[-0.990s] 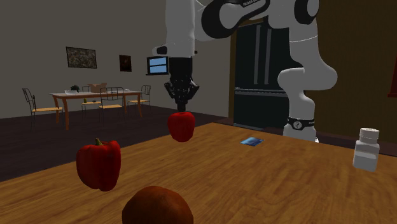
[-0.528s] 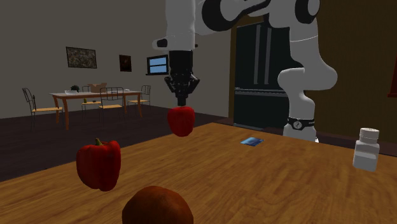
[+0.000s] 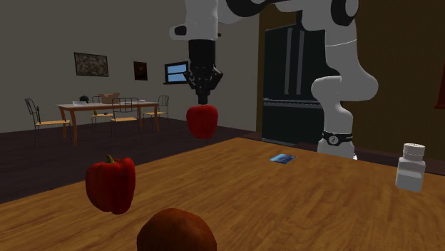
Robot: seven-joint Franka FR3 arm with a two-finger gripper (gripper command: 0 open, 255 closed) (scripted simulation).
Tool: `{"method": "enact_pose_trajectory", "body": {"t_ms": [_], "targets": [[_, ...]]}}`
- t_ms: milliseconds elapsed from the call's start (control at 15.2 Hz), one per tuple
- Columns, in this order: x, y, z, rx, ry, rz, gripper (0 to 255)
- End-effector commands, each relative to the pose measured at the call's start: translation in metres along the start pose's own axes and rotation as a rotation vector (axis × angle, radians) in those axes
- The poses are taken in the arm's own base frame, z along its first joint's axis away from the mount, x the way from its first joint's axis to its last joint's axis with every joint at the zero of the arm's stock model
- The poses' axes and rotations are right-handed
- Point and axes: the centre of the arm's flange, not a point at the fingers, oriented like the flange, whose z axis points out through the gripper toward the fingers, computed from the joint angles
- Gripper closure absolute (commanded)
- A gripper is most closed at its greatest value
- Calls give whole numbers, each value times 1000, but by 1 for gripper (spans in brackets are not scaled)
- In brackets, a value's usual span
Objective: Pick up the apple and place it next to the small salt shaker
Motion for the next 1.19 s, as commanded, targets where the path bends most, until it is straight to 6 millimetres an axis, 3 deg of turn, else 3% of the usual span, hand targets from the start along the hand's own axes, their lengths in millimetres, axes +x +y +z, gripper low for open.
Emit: {"method": "enact_pose_trajectory", "body": {"t_ms": [0,1122], "targets": [[-1,0,-10,0,0,0,255],[-7,5,-100,0,0,0,255]]}}
